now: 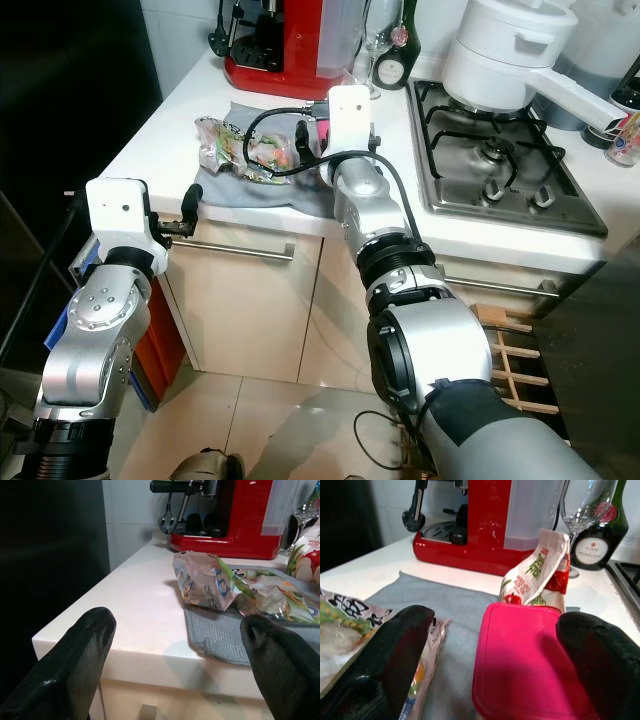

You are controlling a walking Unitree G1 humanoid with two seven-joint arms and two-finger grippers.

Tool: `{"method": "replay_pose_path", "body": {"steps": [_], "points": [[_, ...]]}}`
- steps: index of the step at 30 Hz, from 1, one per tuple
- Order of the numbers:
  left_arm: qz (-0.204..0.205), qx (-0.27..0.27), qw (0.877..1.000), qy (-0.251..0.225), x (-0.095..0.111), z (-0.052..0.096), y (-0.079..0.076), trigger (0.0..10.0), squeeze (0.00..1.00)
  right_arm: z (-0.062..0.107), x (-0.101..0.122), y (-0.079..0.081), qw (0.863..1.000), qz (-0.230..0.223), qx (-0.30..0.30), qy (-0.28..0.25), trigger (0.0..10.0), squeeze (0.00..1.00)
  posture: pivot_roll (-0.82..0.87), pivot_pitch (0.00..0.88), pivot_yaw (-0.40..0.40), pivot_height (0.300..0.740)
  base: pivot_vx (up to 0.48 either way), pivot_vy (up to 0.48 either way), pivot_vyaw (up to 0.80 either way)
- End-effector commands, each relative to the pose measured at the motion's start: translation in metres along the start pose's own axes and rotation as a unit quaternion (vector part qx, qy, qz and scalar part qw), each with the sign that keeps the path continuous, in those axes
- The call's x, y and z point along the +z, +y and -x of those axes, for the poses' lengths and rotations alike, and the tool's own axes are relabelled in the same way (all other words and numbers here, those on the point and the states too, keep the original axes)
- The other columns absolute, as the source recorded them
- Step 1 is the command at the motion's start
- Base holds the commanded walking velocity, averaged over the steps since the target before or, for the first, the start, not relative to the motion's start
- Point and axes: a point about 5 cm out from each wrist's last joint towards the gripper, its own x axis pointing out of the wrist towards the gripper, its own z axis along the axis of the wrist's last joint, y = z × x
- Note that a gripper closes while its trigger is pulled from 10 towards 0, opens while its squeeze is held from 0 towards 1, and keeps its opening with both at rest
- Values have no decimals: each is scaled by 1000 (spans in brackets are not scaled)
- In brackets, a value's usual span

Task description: Restocking fridge

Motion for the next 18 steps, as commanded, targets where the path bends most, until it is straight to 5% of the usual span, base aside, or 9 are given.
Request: {"method": "replay_pose_path", "body": {"steps": [1,11,18], "points": [[-1,1,1000,3,0,0,-2,10000,0,1,1,-6,1000,-27,-11,1,10000,0,144,0,-78,740,0,0,0],[0,-3,1000,0,0,-2,-5,10000,0,2,4,-13,999,-36,-33,-10,10000,0,138,0,-78,740,0,0,0],[0,-4,1000,-1,0,-3,-6,10000,0,3,-5,-7,997,-64,-29,29,10000,0,137,0,-81,740,0,0,0]]}}
